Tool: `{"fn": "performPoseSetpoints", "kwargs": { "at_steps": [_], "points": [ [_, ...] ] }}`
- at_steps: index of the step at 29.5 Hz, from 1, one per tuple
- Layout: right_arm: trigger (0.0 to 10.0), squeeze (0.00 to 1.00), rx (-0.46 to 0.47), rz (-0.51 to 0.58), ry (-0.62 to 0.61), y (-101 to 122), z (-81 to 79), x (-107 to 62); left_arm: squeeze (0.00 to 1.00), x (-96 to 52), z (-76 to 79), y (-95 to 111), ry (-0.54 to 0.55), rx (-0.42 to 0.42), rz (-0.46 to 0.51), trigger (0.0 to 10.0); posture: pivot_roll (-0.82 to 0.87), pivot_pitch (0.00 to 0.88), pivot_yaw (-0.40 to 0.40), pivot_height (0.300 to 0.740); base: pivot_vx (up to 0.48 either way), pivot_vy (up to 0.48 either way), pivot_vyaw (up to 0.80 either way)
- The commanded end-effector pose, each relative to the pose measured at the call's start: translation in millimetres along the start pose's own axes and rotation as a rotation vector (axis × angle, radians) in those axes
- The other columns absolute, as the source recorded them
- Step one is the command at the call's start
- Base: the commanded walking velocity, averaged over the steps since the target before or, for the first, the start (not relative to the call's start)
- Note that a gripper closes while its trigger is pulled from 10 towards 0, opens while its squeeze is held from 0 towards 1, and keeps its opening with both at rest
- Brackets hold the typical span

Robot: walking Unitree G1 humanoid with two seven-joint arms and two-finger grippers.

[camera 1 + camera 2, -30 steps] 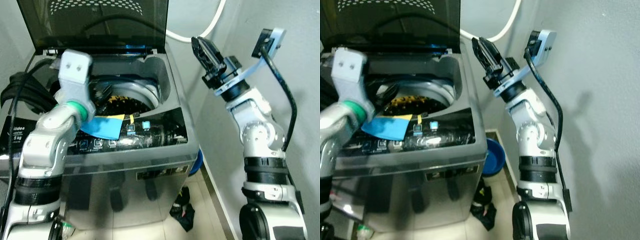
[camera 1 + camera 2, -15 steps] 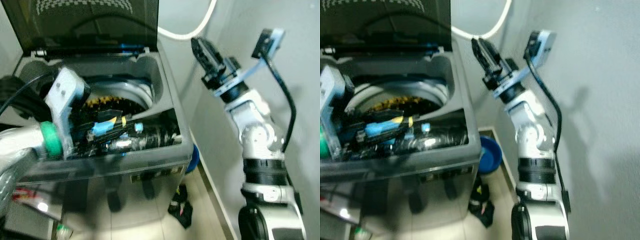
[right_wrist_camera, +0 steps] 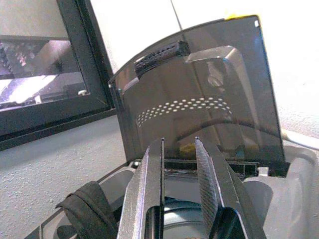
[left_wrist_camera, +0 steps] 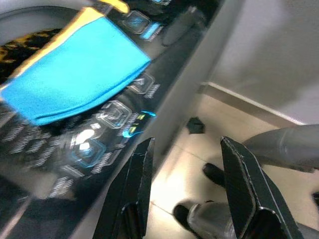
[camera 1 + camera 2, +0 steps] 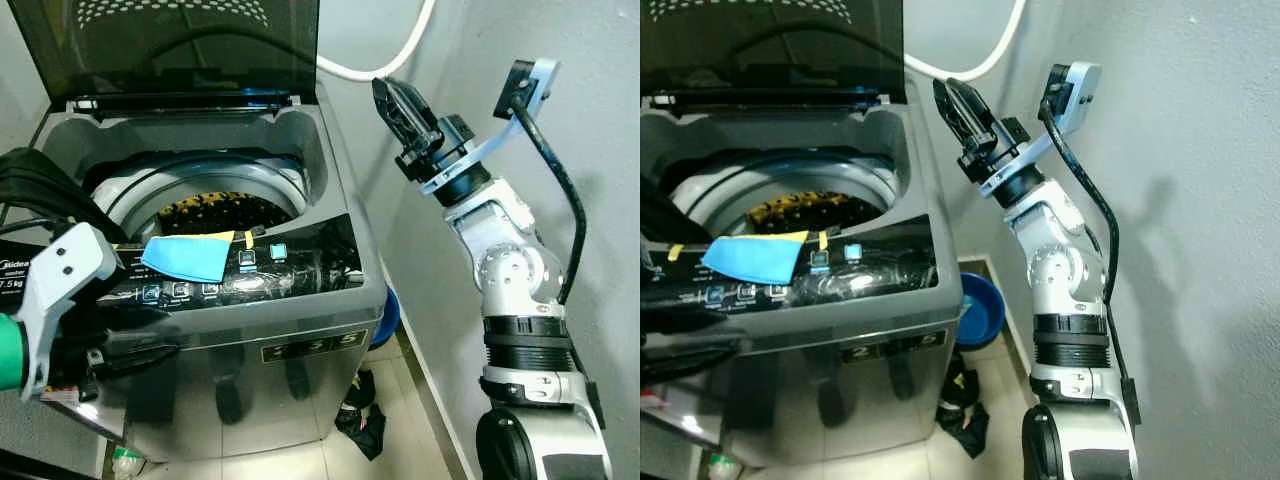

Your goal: Clothes washing

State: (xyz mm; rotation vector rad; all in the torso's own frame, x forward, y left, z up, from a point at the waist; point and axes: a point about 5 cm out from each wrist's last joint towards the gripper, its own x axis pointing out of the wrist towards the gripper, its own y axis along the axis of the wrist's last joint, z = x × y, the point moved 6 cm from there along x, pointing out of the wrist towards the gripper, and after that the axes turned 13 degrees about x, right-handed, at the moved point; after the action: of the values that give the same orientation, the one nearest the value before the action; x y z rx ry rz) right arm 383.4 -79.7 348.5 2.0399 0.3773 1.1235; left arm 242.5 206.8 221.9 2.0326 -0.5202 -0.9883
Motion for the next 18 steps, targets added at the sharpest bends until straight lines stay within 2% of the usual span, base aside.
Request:
{"fn": "performPoseSetpoints", "kwargs": {
  "at_steps": [1, 5, 8, 12, 13, 14, 18],
  "points": [
    [10.0, 0.0, 0.012, -0.008, 0.005, -2.5, -0.1, 0.6, 0.0, 0.6, -3.4, -3.3, 0.018, 0.011, -0.017, 10.0, 0.19, 0.07, -0.02, 0.74, 0.0, 0.0, 0.0],
    [10.0, 0.0, 0.014, -0.009, 0.007, -3.6, -0.7, 0.4, 0.0, 6.5, -12.9, -10.5, 0.058, 0.036, -0.038, 10.0, 0.19, 0.066, -0.018, 0.74, 0.0, 0.0, 0.0],
    [10.0, 0.0, 0.014, -0.008, 0.007, -3.7, -1.0, -0.1, 0.0, 10.9, -25.5, -19.8, 0.1, 0.046, -0.063, 10.0, 0.19, 0.065, -0.016, 0.74, 0.0, 0.0, 0.0],
    [10.0, 0.0, 0.013, -0.008, 0.007, -3.5, -0.9, -0.4, 0.0, 14.3, -37.3, -21.2, 0.146, 0.07, -0.06, 10.0, 0.19, 0.061, -0.016, 0.74, 0.0, 0.0, 0.0],
    [10.0, 0.0, 0.012, -0.007, 0.007, -3.3, -0.8, -0.7, 0.0, 21.2, -48.1, -19.9, 0.182, 0.081, -0.043, 10.0, 0.19, 0.061, -0.016, 0.74, 0.0, 0.0, 0.0],
    [10.0, 0.0, 0.012, -0.007, 0.007, -3.3, -0.8, -0.7, 0.0, 21.2, -48.1, -19.9, 0.182, 0.081, -0.043, 10.0, 0.19, 0.061, -0.016, 0.74, 0.0, 0.0, 0.0],
    [10.0, 0.0, 0.01, -0.007, 0.006, -3.4, -0.6, -0.5, 0.0, 39.4, -59.3, -14.5, 0.207, 0.09, 0.015, 10.0, 0.19, 0.061, -0.016, 0.74, 0.0, 0.0, 0.0]
  ]
}}
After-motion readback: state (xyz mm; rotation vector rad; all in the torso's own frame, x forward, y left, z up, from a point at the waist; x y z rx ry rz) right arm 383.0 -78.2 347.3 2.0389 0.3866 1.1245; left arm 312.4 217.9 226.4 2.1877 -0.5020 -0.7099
